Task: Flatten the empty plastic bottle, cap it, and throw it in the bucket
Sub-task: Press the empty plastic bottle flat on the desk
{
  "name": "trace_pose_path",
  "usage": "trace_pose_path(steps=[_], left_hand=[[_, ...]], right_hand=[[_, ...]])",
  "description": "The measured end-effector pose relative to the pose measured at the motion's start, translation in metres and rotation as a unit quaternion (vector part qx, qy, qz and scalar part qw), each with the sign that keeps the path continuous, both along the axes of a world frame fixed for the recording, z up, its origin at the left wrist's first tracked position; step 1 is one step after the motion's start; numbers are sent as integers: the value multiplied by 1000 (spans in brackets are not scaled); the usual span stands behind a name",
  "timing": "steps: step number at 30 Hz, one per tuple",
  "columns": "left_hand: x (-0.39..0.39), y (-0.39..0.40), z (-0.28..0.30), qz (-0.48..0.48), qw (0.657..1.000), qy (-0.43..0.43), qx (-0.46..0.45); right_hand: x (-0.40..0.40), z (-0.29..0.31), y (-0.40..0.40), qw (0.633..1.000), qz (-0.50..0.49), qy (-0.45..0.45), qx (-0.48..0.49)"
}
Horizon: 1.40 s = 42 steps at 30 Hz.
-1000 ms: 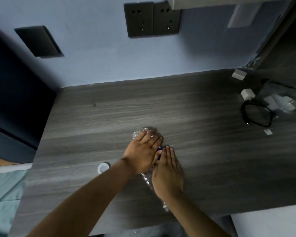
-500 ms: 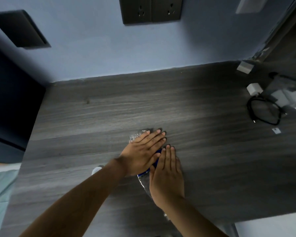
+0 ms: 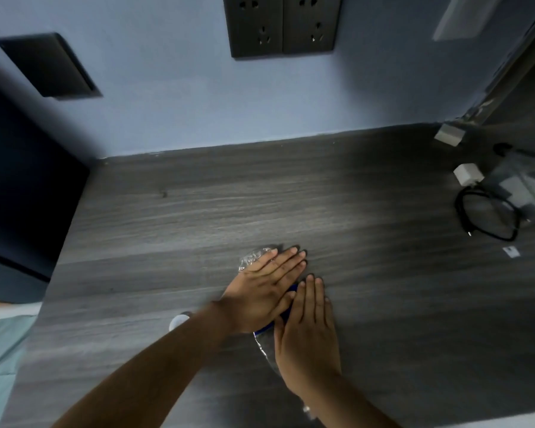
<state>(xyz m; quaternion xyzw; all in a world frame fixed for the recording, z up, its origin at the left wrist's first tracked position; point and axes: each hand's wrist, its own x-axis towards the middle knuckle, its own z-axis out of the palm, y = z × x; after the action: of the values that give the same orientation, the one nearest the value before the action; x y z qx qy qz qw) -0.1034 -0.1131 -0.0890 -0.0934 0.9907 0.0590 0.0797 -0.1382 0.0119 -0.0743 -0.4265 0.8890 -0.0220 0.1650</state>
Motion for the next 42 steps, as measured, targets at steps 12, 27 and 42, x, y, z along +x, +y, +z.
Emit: trace_pose_path(steps=[12, 27, 42], left_hand=[[1, 2, 5, -9, 1000, 4, -6], [1, -2, -1, -30, 999, 1, -28], [8, -8, 13, -16, 976, 170, 135]], right_hand=[[-36, 19, 35, 930, 341, -34, -132], [-46, 64, -35, 714, 679, -50, 162], [-23, 61, -48, 617, 759, 138, 153]])
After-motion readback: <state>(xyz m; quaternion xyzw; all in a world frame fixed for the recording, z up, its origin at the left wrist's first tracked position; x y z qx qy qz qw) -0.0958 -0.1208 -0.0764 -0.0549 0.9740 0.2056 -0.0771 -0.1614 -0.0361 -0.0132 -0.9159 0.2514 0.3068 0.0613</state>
